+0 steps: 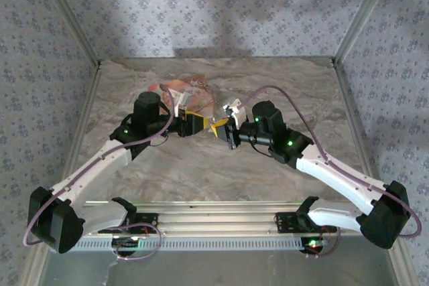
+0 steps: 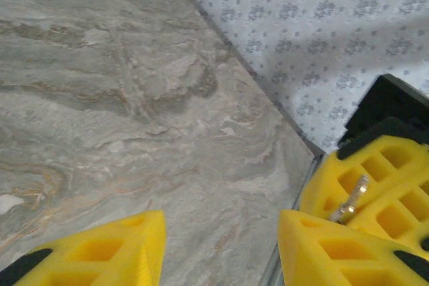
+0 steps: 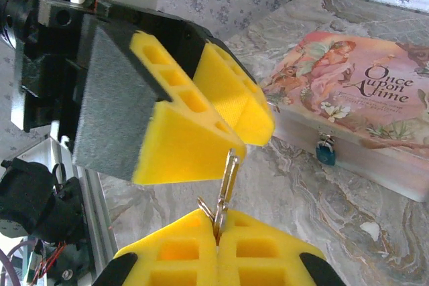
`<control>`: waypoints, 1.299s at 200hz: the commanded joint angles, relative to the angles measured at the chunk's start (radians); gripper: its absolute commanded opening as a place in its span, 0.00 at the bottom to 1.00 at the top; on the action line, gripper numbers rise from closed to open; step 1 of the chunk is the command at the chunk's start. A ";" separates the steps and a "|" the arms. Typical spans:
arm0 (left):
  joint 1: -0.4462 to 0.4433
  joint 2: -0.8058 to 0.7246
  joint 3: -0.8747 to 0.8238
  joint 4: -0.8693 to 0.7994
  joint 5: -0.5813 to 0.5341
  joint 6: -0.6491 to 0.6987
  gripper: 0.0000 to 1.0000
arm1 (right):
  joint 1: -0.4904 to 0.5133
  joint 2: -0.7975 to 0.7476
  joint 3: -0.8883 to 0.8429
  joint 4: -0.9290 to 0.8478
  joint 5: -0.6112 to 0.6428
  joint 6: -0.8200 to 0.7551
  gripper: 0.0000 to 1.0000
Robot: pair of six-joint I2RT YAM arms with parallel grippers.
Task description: Unlock the padlock with the key
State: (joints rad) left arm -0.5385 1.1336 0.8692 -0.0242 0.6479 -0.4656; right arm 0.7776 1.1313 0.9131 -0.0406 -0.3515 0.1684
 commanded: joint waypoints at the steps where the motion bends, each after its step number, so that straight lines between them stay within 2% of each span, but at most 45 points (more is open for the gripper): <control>1: 0.002 -0.047 -0.020 0.164 0.125 -0.050 0.47 | 0.001 0.001 -0.007 0.032 -0.006 0.017 0.00; 22: 0.000 -0.056 -0.030 0.217 0.162 -0.069 0.46 | 0.001 0.002 -0.011 0.049 -0.011 0.025 0.00; 89: 0.000 -0.040 -0.063 0.293 0.173 -0.106 0.43 | 0.001 -0.009 -0.033 0.104 -0.037 0.042 0.00; 150: -0.001 -0.015 -0.071 0.345 0.231 -0.125 0.42 | 0.001 -0.022 -0.054 0.144 -0.061 0.049 0.00; 221: -0.002 0.003 -0.076 0.339 0.243 -0.119 0.40 | 0.000 -0.031 -0.062 0.166 -0.064 0.057 0.00; 260: 0.000 0.008 -0.082 0.335 0.243 -0.109 0.35 | 0.000 -0.044 -0.076 0.177 -0.052 0.059 0.00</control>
State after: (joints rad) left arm -0.5385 1.1343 0.7837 0.2882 0.8654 -0.5858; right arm 0.7776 1.1122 0.8505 0.1020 -0.4072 0.2180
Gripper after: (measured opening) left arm 0.370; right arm 0.041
